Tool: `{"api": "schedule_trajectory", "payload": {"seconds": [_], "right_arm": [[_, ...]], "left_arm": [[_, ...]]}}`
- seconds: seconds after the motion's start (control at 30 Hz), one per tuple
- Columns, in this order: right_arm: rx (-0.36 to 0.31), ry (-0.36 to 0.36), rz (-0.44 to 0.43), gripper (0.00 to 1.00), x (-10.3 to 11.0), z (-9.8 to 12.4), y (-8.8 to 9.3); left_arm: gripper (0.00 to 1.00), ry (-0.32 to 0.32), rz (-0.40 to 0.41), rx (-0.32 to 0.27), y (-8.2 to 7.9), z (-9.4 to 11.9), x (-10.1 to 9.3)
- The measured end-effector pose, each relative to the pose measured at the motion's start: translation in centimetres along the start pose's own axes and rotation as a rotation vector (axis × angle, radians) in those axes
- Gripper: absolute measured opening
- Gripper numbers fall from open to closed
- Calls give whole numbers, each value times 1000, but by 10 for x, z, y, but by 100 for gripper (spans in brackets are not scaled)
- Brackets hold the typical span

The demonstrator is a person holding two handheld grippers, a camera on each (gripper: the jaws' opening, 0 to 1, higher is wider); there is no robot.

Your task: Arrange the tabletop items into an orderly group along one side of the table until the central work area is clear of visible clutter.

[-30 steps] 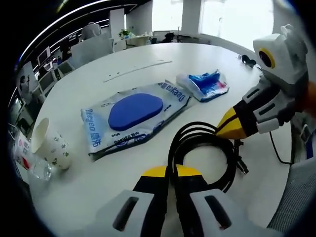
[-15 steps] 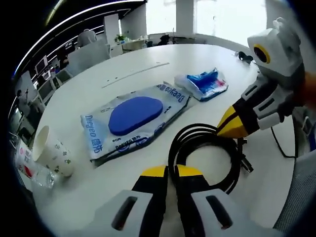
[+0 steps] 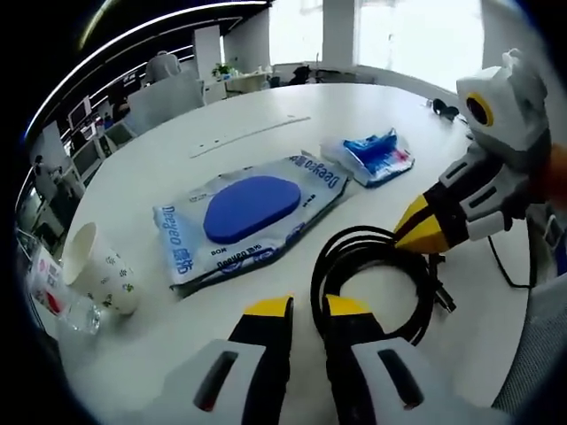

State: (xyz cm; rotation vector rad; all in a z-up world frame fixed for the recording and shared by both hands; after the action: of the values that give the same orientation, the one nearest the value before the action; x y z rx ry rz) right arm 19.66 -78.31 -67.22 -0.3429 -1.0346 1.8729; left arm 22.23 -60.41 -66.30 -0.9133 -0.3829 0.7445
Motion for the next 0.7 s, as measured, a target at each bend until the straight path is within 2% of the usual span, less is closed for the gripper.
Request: {"api": "schedule_trajectory", "payload": {"seconds": [0.13,0.27,0.43,0.53,0.7], "right_arm": [[-29,27,30,18,-4,4,-1],[-58,7,-2,28,-1,5,-3],[-53,-11,49,35,8,6,2],[-67,-16,81,43,13,7,1],[-67,-33,127,44,17,10,-1]], "left_arm": [[15,5,5,-8,-2,2,-1],[18,-6,6,-22,-4,5,1],[21,-11,9,-34,-5,10,2],[28,-20,3,-39,-5,13,3],[33,-16,-13,-21,-4,17,2]]}}
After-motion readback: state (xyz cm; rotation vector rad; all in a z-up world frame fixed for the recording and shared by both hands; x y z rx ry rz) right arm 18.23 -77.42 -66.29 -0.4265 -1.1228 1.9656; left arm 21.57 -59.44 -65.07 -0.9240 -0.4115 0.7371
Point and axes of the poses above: the point that each gripper's makers call its tool centre point, and the gripper's own axes: z roughly backward along the fingers, x roughly to its left, y roughly out of its underside, the point moved 9 cm from there along z, roughly backward along the fingers, and after that the axes turned 10 degrees about -x, right-handed, at the moved point
